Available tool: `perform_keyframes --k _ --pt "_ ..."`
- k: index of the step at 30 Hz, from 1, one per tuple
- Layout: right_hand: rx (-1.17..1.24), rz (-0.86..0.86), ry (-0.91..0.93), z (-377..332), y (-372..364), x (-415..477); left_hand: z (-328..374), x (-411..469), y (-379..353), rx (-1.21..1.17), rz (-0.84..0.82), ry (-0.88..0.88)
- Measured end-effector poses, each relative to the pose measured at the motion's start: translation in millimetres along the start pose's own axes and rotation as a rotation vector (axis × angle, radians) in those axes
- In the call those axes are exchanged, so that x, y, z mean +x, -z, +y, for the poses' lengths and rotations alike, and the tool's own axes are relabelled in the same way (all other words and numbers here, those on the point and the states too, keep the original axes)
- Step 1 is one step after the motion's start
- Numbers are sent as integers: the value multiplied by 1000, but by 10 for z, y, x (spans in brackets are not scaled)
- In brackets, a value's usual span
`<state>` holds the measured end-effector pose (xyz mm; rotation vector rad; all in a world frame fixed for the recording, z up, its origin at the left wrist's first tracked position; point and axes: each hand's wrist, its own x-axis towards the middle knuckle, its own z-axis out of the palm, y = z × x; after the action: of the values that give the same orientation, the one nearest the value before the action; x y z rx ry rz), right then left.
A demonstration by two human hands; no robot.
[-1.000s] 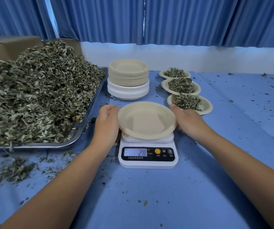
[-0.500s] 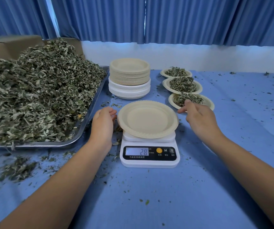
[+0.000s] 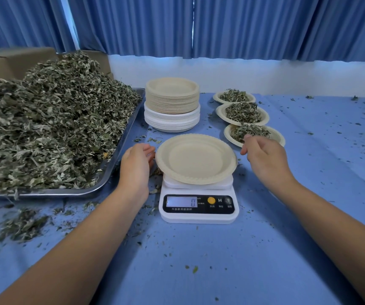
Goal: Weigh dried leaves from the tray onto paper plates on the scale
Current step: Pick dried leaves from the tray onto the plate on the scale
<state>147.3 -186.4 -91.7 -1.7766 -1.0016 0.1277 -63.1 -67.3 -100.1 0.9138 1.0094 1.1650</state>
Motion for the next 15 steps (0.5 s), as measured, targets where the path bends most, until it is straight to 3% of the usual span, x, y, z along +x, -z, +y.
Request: perform_keyframes --k 7,15 --pt "-115 41 115 -124 52 50 91 -21 10 -111 -5 32" --pt "-271 -130 194 -622 -301 210 191 -101 84 -475 -22 242"
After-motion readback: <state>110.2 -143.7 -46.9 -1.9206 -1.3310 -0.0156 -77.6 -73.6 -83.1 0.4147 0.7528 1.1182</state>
